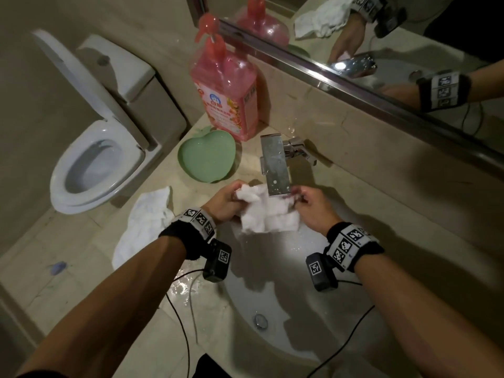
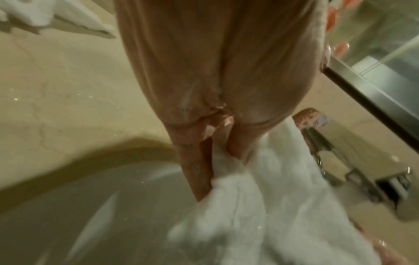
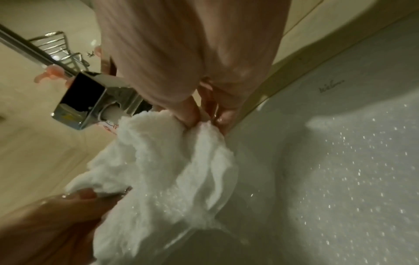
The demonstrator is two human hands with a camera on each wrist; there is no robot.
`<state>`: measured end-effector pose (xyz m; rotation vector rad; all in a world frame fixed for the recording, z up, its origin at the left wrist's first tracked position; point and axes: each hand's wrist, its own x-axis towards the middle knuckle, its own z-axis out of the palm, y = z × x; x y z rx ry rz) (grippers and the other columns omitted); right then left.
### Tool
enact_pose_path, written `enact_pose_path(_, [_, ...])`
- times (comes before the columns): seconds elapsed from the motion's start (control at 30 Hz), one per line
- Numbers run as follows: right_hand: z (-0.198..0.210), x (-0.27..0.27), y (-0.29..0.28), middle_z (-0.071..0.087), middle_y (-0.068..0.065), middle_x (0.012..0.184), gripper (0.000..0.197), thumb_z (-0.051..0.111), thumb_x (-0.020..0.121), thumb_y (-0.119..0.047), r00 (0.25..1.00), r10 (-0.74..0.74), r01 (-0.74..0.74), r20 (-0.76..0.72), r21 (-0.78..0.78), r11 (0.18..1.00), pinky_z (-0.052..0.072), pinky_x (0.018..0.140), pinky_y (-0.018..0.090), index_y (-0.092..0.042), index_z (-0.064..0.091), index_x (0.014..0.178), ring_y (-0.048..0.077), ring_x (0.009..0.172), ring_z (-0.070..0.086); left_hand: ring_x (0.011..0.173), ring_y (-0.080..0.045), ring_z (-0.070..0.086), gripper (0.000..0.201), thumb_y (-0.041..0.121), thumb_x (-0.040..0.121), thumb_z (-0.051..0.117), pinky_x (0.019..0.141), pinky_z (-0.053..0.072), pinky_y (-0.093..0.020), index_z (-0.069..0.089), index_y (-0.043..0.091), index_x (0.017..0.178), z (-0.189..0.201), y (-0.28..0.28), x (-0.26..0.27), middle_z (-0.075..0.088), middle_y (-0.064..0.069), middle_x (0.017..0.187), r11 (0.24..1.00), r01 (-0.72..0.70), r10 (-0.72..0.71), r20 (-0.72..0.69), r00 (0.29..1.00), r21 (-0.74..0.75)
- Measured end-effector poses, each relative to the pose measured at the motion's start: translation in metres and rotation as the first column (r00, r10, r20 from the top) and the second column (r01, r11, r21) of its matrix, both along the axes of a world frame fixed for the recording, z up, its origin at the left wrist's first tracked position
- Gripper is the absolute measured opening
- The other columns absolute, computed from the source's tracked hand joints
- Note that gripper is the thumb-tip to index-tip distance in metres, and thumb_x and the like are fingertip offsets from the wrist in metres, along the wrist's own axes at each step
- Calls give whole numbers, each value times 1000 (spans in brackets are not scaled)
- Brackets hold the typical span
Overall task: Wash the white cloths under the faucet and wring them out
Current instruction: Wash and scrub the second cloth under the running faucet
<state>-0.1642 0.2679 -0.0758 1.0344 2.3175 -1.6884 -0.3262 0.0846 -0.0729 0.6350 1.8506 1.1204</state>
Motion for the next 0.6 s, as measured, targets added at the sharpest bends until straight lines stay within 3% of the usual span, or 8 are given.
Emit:
enact_pose_path(0.07, [1, -1, 2, 67, -11, 93, 45, 47, 101, 3, 1000, 9, -9, 2, 7, 1000, 49, 58, 11, -38, 64, 91, -6, 74, 66, 66, -15, 56, 34, -19, 88, 46, 58, 54, -31, 53, 15, 86, 6, -3, -1, 56, 0, 74, 997, -80, 80, 192, 978, -7])
enact_pose_path(0.17, [5, 0, 5, 71, 3, 98, 39, 45, 103, -1, 997, 60, -58, 45, -41, 997, 61, 83, 41, -34, 65, 97, 19, 91, 69, 65, -17, 52, 33, -17, 86, 41, 54, 51, -23, 59, 11, 80, 12, -3, -3, 53, -6, 75, 989, -145, 149, 360, 921, -38])
enact_pose_path(0.23, [7, 0, 5, 72, 6, 92, 38, 43, 101, 0, 998, 52, -49, 38, -75, 996, 60, 86, 49, -26, 69, 93, 27, 88, 69, 55, -12, 48, 22, -1, 85, 48, 46, 44, -19, 65, 10, 77, 17, -3, -2, 52, -6, 73, 983, -156, 183, 407, 895, -99])
enact_pose_path(0.3, [9, 2, 6, 76, 1, 92, 38, 44, 97, -1, 1000, -2, 0, -15, -165, 986, 61, 78, 41, -21, 74, 88, 31, 91, 69, 47, -9, 43, 17, 21, 78, 58, 41, 37, -17, 68, 14, 67, 17, -2, -2, 55, -2, 70, 989, -109, 139, 363, 922, -101])
enact_pose_path(0.4, [9, 5, 3, 73, -9, 104, 22, 64, 91, -10, 998, 60, -64, -29, -158, 985, 58, 78, 30, -29, 68, 101, 18, 95, 69, 67, -9, 58, 36, 39, 65, 86, 65, 48, -21, 55, 21, 69, 11, -3, -2, 65, 15, 79, 986, 56, -52, 27, 998, -159])
enact_pose_path(0.47, [6, 7, 3, 66, -4, 116, 48, 74, 82, -5, 991, 137, -137, -10, -61, 989, 57, 85, 33, -31, 53, 116, 15, 101, 67, 75, -11, 55, 55, 36, 55, 93, 68, 46, -26, 49, 23, 84, 7, 3, -1, 60, 10, 90, 958, 98, -144, -160, 977, -268])
enact_pose_path(0.53, [9, 7, 1, 65, -2, 118, 61, 75, 81, -1, 994, 102, -103, -30, -51, 993, 57, 84, 28, -29, 49, 129, 13, 103, 66, 82, -7, 54, 71, 33, 52, 95, 69, 46, -22, 49, 23, 105, 5, 12, 1, 55, 10, 98, 915, 170, -238, -149, 960, -365])
enact_pose_path(0.6, [10, 7, 1, 66, -4, 114, 58, 74, 83, -1, 995, 77, -78, -55, -14, 997, 56, 79, 22, -20, 54, 133, 11, 102, 67, 91, -12, 60, 84, 31, 55, 95, 77, 53, -28, 48, 21, 124, 6, 27, 8, 57, 8, 107, 858, 261, -304, -28, 952, -443])
